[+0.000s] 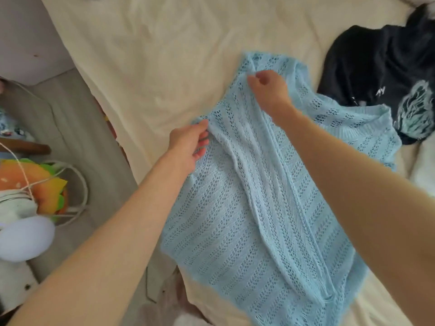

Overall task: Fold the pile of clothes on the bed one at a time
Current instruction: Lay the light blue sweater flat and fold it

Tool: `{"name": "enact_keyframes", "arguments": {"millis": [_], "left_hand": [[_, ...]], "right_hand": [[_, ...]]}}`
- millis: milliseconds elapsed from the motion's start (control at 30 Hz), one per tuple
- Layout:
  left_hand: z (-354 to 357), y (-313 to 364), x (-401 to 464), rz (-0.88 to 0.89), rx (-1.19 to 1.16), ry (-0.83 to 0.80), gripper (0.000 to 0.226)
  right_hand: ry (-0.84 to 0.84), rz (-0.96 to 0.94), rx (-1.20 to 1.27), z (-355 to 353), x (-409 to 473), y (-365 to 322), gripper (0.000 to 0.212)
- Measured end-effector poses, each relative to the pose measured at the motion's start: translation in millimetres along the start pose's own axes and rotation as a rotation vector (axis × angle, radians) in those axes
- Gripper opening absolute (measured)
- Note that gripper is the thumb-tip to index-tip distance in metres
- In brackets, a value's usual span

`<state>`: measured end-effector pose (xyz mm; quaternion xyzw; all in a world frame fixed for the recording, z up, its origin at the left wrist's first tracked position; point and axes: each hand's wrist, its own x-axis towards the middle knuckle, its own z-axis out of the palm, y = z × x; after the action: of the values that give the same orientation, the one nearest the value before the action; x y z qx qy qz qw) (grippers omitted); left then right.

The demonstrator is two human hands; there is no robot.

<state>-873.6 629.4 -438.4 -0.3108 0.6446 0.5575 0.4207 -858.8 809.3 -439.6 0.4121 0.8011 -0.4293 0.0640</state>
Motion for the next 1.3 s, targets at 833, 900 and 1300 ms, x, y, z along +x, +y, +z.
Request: {"name": "enact_keyframes", "arguments": {"millis": [833,900,1300], "left_hand": [[-94.5,-79.8,13.3,0.584,0.748,-0.102,0.026],[-106.7,-85.9,12.7,0.610,0.752,-0.099,0.030],[-194.2,-145.0,4.0,0.326,0.891,-0.191,0.017]], "right_hand": [[0.146,-0.238,-0.420,85.6,-123.7,51.1,0.049],[0.121,-0.158,-0.412,97.1,-153.0,67.1,0.049],[0.064,0.035,-0.463,88.1,-242.0,127.7,0.058]]}}
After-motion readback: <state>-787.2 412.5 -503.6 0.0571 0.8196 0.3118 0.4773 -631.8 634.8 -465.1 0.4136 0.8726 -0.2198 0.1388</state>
